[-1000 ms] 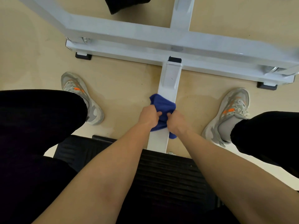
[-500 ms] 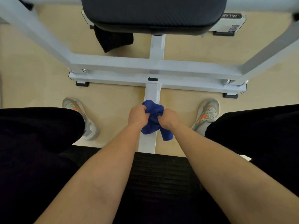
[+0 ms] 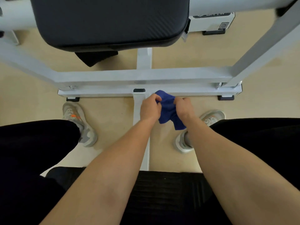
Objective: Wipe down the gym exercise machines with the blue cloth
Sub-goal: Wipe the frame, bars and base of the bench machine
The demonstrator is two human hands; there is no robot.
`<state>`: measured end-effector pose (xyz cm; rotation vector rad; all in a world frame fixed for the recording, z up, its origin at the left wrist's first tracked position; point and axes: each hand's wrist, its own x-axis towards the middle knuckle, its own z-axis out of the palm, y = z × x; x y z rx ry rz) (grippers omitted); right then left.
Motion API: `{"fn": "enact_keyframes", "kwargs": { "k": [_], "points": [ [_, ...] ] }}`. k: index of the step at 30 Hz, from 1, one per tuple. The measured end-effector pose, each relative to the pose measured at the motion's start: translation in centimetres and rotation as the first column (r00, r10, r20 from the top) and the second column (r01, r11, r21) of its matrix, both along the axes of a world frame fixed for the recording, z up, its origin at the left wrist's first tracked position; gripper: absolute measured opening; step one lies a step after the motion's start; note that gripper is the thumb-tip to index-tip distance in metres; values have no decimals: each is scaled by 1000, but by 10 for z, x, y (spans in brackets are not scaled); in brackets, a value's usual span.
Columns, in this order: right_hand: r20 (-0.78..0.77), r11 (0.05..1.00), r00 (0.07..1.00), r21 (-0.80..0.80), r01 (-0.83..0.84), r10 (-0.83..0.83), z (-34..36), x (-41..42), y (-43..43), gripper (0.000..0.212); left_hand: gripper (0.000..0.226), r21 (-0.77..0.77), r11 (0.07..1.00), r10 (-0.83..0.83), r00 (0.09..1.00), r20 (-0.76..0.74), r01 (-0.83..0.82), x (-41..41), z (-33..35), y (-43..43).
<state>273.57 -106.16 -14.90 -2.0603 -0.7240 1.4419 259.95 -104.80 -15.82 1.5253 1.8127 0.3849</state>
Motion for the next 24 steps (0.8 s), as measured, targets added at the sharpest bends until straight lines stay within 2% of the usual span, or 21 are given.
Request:
{"fn": "enact_keyframes", "kwargs": {
  "k": [2,5,8,11,14,16,20,22,24],
  "points": [
    [24,999,999,27,-26,25,-9,7,12,28,25,-15,1000,18,1000,4,-18,14,-11,12],
    [142,990,983,59,-129,119,-23,20,29,27,34,-15,1000,6,999,-35,-7,28,-24,25],
    [263,976,963,185,-111,60,-39,25,36,26,43,-16,1000,-20,993,-114,19,34,-33,35],
    [325,948,946,300,-107,4,-50,15,38,15,59,-90,994,-81,974,-212,63,35,-41,38],
    [378,920,923,332,-207,71,-55,3,36,19,71,-180,976,-176,938,-299,126,34,-49,40],
    [470,892,874,331,-307,127,-62,1,38,24,74,-234,957,-248,901,-355,171,33,-55,42],
    [541,852,822,334,-403,177,-75,7,44,23,75,-241,951,-289,829,-478,193,31,-68,44],
    [636,770,696,242,-590,334,-80,10,43,36,73,-186,962,-272,799,-537,202,32,-69,41],
    [665,663,552,114,-740,503,-86,14,40,52,66,-110,964,-261,773,-579,243,33,-68,40]
  ]
}}
